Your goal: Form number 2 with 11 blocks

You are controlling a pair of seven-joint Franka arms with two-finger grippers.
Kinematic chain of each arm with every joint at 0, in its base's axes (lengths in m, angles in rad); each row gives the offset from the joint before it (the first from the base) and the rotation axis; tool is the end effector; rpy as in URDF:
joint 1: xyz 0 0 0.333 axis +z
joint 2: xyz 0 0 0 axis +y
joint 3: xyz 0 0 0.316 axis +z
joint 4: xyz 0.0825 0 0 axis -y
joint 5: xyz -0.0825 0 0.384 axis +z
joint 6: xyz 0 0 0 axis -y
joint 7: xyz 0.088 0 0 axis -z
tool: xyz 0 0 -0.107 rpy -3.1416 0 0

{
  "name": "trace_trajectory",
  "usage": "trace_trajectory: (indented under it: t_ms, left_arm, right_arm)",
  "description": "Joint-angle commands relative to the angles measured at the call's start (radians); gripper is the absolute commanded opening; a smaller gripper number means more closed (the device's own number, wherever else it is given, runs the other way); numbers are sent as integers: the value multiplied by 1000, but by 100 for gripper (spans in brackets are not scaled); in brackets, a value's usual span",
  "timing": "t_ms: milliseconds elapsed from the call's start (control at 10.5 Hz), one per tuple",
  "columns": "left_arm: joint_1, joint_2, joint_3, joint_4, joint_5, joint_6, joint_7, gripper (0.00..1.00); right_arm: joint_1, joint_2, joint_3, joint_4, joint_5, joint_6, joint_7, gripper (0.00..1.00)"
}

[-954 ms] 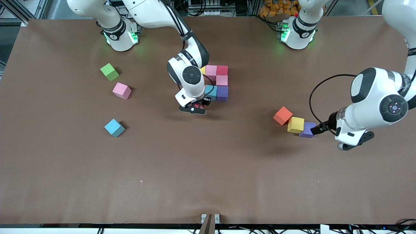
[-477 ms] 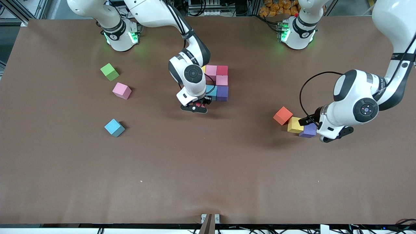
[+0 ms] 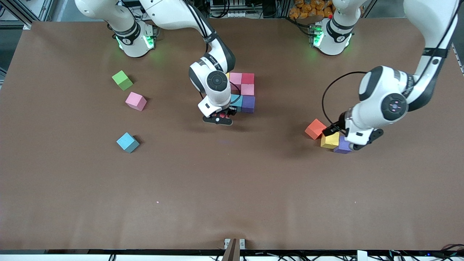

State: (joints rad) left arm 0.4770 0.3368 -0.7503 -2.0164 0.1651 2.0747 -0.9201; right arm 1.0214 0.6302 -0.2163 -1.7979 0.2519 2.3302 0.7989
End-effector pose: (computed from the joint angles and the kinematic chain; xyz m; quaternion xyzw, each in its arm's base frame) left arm 0.5561 -0.1347 0.3129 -0.9561 -0.2753 0.0997 0.0119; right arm 0.4380 0.4745 0.1964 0.9966 -0.0696 -0.0431 0.0107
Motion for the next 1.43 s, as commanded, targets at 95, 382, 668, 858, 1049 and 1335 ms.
trace_trajectory:
  t_ms: [95, 382, 668, 858, 1049, 1335]
  left_arm:
    - [-112, 20, 75, -36, -13, 61, -161, 100]
    - [-115, 65, 88, -38, 20, 79, -171, 100]
    - [-115, 103, 88, -35, 54, 94, -172, 100]
    - [-115, 116, 88, -33, 54, 105, -172, 100]
    - [-115, 129, 89, -30, 54, 116, -174, 100]
    - [-115, 154, 89, -30, 96, 122, -189, 100]
  right_arm:
    - [8, -4, -15, -11, -43, -8, 3, 40]
    - [6, -4, -17, -11, -48, -8, 3, 40]
    - [9, -7, -17, -11, -48, -11, 9, 100]
    - [9, -20, -17, -9, -48, -11, 11, 100]
    - [3, -75, -23, -11, -48, -37, 11, 100]
    - [2, -173, -111, -11, -48, -133, -24, 100]
